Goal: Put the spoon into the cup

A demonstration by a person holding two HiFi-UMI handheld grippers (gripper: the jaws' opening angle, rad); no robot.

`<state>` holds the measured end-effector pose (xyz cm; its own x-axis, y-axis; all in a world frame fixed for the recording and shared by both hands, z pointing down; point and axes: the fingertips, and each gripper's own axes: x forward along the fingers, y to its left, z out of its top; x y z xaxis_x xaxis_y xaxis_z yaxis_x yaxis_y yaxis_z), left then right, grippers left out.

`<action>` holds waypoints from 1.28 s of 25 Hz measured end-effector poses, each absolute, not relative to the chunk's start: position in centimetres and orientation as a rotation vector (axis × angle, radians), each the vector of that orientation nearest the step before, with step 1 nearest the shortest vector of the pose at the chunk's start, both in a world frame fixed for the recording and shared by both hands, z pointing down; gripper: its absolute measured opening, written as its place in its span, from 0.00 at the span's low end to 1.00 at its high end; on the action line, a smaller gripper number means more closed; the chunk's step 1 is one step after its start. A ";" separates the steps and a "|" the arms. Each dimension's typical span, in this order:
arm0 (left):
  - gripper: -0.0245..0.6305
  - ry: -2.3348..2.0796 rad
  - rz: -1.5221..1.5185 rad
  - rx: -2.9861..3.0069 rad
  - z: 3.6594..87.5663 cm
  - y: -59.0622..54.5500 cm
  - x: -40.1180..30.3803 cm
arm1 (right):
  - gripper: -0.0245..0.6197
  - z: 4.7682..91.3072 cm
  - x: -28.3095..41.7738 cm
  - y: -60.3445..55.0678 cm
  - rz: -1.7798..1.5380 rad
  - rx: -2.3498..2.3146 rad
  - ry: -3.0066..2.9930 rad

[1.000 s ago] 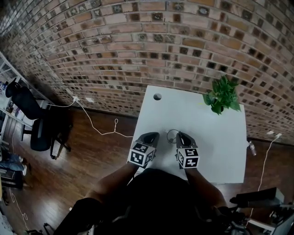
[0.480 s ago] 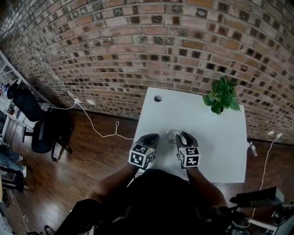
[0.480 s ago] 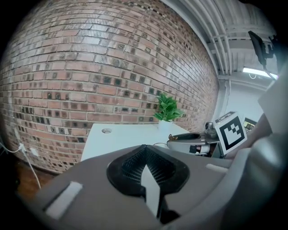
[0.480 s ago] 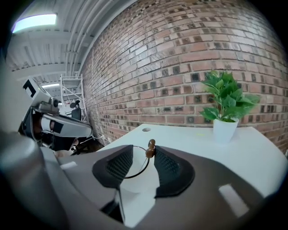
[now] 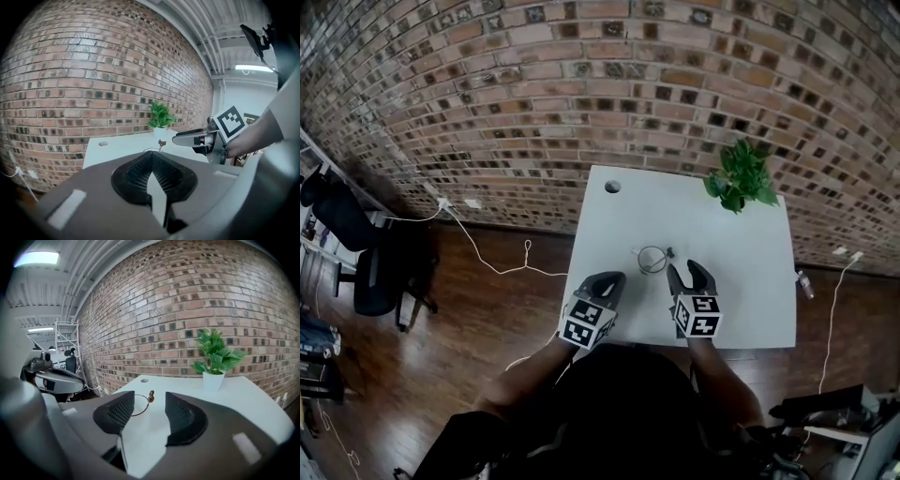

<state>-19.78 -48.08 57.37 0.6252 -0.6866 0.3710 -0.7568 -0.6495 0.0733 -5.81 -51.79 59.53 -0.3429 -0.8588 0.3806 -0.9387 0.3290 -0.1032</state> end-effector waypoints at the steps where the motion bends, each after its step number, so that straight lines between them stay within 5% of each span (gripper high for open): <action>1: 0.03 -1.198 0.463 2.644 57.1 -47.6 -19.8 | 0.37 58.9 -5.5 -51.1 0.445 1.640 -2.342; 17: 0.03 -1.184 0.270 2.592 54.3 -39.9 -22.3 | 0.05 51.4 -0.6 -37.8 0.468 1.874 -2.253; 26: 0.03 -1.340 0.215 2.655 48.9 -36.1 -20.1 | 0.05 49.0 -0.9 -35.8 0.393 1.633 -2.512; 32: 0.03 -1.429 0.232 2.528 49.0 -33.9 -15.5 | 0.05 46.8 5.7 -33.6 0.375 1.617 -2.546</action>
